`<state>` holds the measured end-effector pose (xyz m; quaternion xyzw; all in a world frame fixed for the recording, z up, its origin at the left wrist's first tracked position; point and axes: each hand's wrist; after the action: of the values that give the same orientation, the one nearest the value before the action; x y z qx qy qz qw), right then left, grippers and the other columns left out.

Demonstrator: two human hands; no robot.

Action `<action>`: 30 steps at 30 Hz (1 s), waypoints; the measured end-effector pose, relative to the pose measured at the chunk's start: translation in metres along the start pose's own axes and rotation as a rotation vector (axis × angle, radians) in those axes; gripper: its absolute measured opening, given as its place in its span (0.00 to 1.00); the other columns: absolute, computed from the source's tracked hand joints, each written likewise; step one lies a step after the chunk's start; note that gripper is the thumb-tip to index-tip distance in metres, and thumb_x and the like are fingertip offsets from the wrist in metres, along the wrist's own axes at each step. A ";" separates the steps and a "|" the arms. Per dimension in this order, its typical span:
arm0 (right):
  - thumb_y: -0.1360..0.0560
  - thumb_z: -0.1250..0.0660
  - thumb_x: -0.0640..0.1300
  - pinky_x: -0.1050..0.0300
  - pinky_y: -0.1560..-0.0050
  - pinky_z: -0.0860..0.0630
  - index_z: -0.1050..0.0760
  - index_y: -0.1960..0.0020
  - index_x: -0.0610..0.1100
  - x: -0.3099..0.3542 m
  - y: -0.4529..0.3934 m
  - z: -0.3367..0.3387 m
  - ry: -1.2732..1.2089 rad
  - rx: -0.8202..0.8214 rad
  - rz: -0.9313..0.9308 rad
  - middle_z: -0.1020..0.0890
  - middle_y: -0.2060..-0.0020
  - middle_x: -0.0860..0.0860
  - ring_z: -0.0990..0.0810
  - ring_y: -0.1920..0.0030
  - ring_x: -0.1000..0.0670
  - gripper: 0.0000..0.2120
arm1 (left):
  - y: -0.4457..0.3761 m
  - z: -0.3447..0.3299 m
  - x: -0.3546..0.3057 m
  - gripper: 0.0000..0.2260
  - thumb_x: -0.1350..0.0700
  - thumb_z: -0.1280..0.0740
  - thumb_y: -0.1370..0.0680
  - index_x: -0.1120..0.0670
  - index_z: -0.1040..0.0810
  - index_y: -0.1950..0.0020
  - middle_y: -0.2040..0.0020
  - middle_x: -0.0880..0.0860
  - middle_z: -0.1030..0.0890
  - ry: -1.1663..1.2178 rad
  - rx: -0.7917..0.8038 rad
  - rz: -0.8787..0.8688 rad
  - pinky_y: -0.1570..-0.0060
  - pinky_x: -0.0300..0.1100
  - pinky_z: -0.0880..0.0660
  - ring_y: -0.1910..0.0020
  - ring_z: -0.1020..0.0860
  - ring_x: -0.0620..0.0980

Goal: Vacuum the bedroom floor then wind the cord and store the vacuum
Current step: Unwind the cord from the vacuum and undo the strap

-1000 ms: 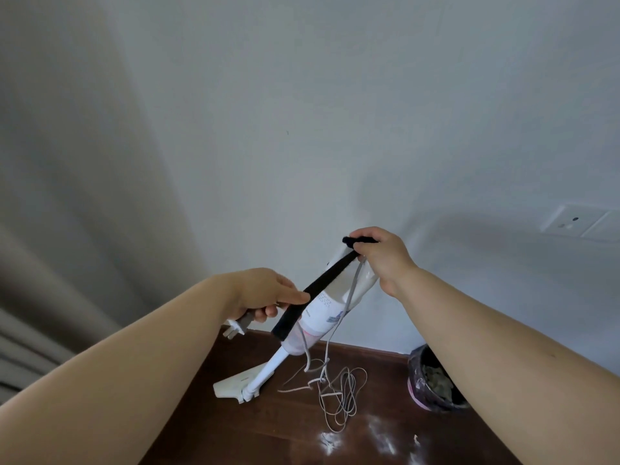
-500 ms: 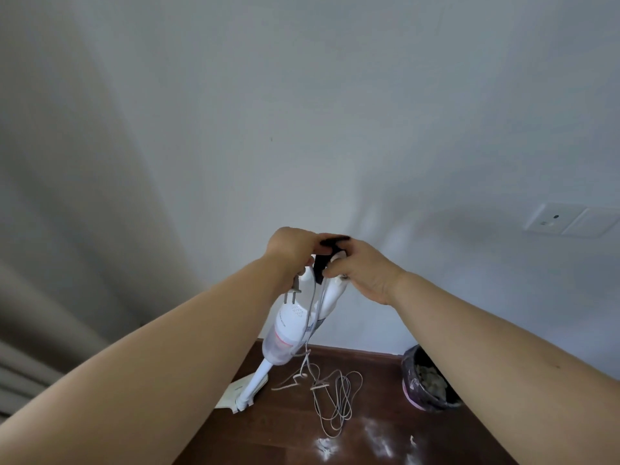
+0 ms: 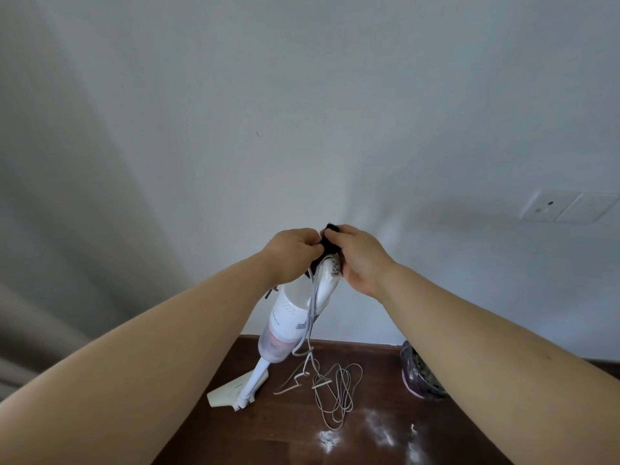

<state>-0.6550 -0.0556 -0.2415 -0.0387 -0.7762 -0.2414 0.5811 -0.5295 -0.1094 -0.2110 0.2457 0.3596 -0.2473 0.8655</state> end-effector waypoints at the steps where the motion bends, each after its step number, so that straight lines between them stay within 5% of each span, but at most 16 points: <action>1: 0.21 0.39 0.37 0.46 0.46 0.23 0.26 0.51 0.38 0.000 -0.001 -0.002 0.013 -0.024 -0.006 0.20 0.58 0.42 0.20 0.58 0.44 0.04 | -0.003 0.001 0.002 0.11 0.56 0.41 0.19 0.54 0.29 0.61 0.66 0.49 0.30 -0.058 0.010 0.017 0.68 0.38 0.36 0.68 0.33 0.47; 5: 0.22 0.40 0.34 0.46 0.47 0.25 0.29 0.58 0.39 0.000 -0.007 -0.004 0.127 -0.109 0.001 0.23 0.58 0.40 0.22 0.55 0.42 0.07 | -0.010 0.000 0.006 0.12 0.48 0.40 0.20 0.55 0.28 0.57 0.62 0.50 0.25 -0.169 -0.081 0.054 0.67 0.38 0.34 0.62 0.29 0.50; 9: 0.22 0.40 0.33 0.50 0.50 0.26 0.31 0.45 0.42 0.001 -0.014 -0.001 0.053 -0.220 -0.027 0.25 0.54 0.44 0.24 0.54 0.45 0.07 | -0.015 0.002 0.018 0.13 0.47 0.36 0.22 0.57 0.29 0.50 0.56 0.54 0.22 0.025 -0.162 0.179 0.63 0.42 0.30 0.63 0.29 0.52; 14: 0.22 0.38 0.42 0.48 0.53 0.23 0.29 0.53 0.48 -0.004 -0.018 0.000 0.114 -0.297 0.037 0.21 0.48 0.41 0.20 0.53 0.41 0.03 | -0.001 0.003 0.016 0.14 0.45 0.41 0.19 0.56 0.30 0.52 0.60 0.56 0.23 0.487 0.109 0.467 0.76 0.34 0.39 0.74 0.36 0.47; 17: 0.23 0.34 0.44 0.46 0.47 0.22 0.26 0.53 0.45 -0.002 -0.015 -0.001 0.093 -0.218 0.020 0.19 0.48 0.40 0.19 0.50 0.40 0.03 | -0.001 -0.004 0.007 0.16 0.41 0.40 0.20 0.54 0.28 0.48 0.59 0.58 0.21 0.720 0.224 0.496 0.78 0.33 0.33 0.75 0.31 0.47; 19: 0.22 0.33 0.42 0.47 0.48 0.22 0.25 0.52 0.43 -0.001 -0.011 -0.001 0.044 -0.170 0.006 0.19 0.51 0.41 0.19 0.53 0.41 0.03 | -0.003 -0.012 0.000 0.20 0.39 0.40 0.20 0.56 0.25 0.45 0.61 0.59 0.20 0.847 0.275 0.473 0.75 0.35 0.28 0.74 0.24 0.49; 23: 0.21 0.38 0.42 0.50 0.55 0.23 0.21 0.52 0.42 0.003 0.000 0.004 -0.023 -0.111 -0.035 0.20 0.59 0.45 0.22 0.58 0.43 0.07 | -0.005 -0.026 -0.007 0.22 0.36 0.35 0.25 0.56 0.23 0.53 0.65 0.57 0.20 0.884 0.304 0.515 0.67 0.42 0.23 0.68 0.21 0.54; 27: 0.26 0.30 0.48 0.53 0.68 0.30 0.25 0.61 0.39 0.005 0.010 0.017 -0.024 -0.066 -0.122 0.27 0.69 0.43 0.29 0.70 0.44 0.12 | -0.014 -0.043 -0.011 0.15 0.43 0.32 0.24 0.55 0.23 0.57 0.72 0.53 0.24 0.807 0.321 0.573 0.56 0.47 0.20 0.69 0.22 0.52; 30: 0.23 0.36 0.47 0.55 0.66 0.27 0.26 0.59 0.39 0.003 0.017 0.029 -0.071 -0.047 -0.134 0.24 0.66 0.44 0.25 0.68 0.46 0.11 | -0.019 -0.056 -0.018 0.12 0.46 0.30 0.25 0.54 0.24 0.60 0.76 0.50 0.26 0.811 0.321 0.648 0.46 0.47 0.24 0.70 0.23 0.49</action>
<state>-0.6763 -0.0289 -0.2391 -0.0088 -0.7914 -0.2963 0.5347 -0.5798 -0.0855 -0.2372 0.5486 0.5285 0.0950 0.6408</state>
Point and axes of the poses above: each hand's wrist, its own y-axis away from the middle knuckle, its own z-axis out of the back of the hand, x = y × z
